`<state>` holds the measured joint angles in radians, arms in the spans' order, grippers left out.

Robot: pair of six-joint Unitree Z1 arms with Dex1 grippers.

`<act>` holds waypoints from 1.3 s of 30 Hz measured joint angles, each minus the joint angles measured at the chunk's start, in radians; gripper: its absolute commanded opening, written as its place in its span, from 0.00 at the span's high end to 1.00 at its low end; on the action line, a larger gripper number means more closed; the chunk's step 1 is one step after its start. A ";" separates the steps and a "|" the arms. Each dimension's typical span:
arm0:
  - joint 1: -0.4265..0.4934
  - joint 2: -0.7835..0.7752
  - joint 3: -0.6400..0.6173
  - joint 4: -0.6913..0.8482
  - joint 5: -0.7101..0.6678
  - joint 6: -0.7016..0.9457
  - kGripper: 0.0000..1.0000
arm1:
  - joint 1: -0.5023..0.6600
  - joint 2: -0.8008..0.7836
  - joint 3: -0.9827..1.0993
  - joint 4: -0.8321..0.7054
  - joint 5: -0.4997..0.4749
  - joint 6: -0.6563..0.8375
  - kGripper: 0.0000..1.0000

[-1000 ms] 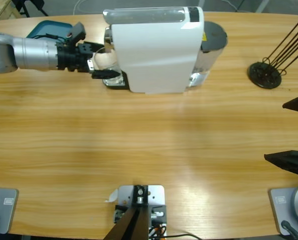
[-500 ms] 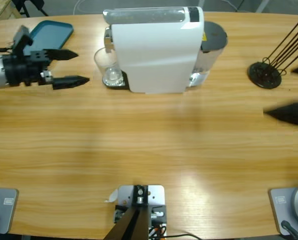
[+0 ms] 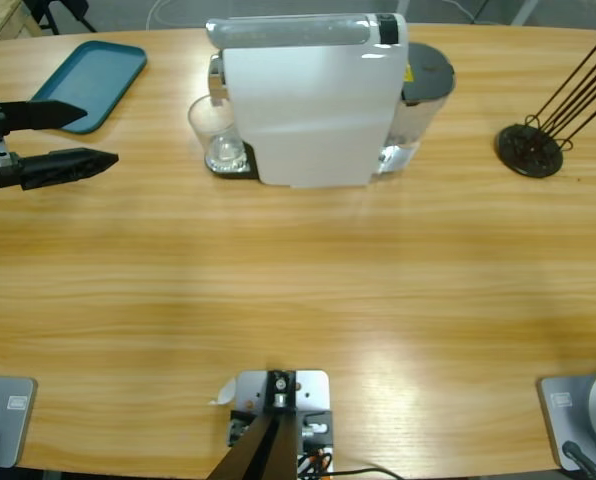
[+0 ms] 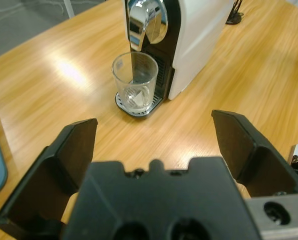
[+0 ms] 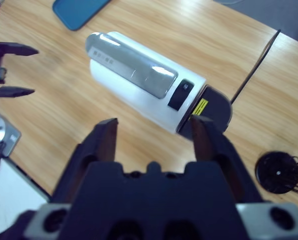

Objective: Pour coffee

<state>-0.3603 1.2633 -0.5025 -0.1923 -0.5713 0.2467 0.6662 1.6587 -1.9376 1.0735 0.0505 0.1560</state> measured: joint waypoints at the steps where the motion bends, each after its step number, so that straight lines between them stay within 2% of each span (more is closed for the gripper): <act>1: -0.009 -0.002 -0.022 0.044 0.022 0.000 0.00 | -0.003 0.034 -0.042 0.022 0.000 -0.004 1.00; 5: -0.056 -0.003 -0.119 0.225 0.133 0.001 0.00 | -0.005 0.139 -0.157 0.075 0.000 -0.007 1.00; 8: -0.068 -0.003 -0.137 0.270 0.150 0.009 0.00 | -0.005 0.190 -0.194 0.103 -0.001 -0.007 1.00; 19: -0.092 0.014 -0.194 0.315 0.238 -0.007 0.00 | -0.009 0.285 -0.223 0.133 -0.060 -0.007 1.00; 28: -0.109 0.069 -0.210 0.315 0.242 -0.024 0.00 | -0.014 0.296 -0.223 0.147 -0.103 -0.007 1.00; 39: -0.109 0.074 -0.210 0.315 0.242 -0.025 0.00 | -0.014 0.302 -0.219 0.147 -0.105 -0.019 1.00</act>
<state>-0.4694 1.3370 -0.7125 0.1231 -0.3293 0.2222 0.6524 1.9610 -2.1566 1.2209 -0.0546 0.1368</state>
